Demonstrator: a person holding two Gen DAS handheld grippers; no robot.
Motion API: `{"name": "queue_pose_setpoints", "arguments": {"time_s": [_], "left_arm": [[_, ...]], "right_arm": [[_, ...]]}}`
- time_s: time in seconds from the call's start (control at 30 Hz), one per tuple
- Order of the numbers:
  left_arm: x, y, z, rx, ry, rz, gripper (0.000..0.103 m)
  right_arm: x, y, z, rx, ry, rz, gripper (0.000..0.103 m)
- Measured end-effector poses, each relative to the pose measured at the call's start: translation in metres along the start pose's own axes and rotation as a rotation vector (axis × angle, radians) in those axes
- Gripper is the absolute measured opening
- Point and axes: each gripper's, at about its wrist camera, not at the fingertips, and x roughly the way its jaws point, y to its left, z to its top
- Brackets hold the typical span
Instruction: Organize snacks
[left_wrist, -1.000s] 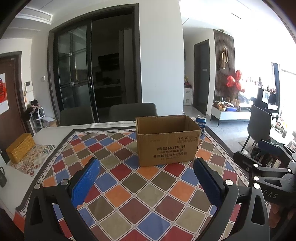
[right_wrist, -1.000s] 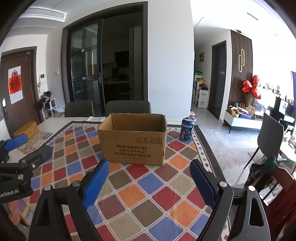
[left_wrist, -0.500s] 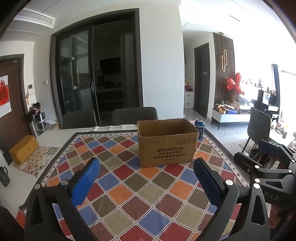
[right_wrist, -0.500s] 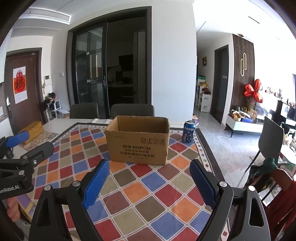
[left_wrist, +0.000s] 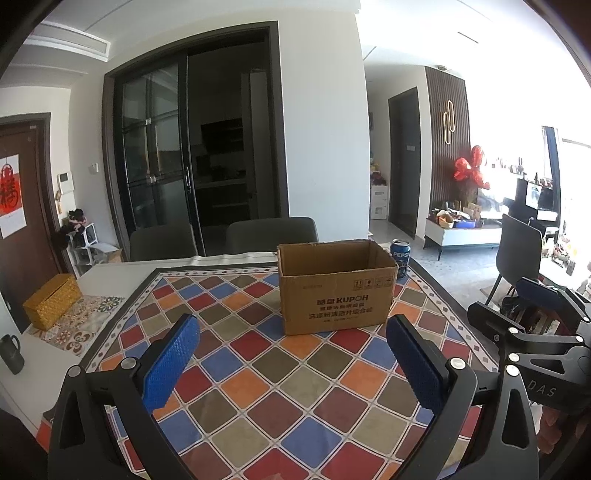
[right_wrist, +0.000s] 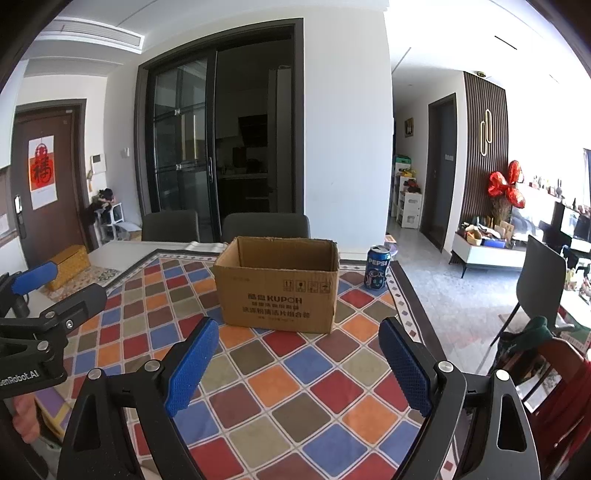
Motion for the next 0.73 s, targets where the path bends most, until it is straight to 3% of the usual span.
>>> {"name": "queue_pose_setpoints", "arguments": {"time_s": [0.73], "left_arm": [[-0.0008,-0.0005,0.0036,-0.008,0.007,-0.011,0.103]], "right_arm": [[-0.0037,0.0009,0.0000,0.002,0.007,0.000,0.089]]}}
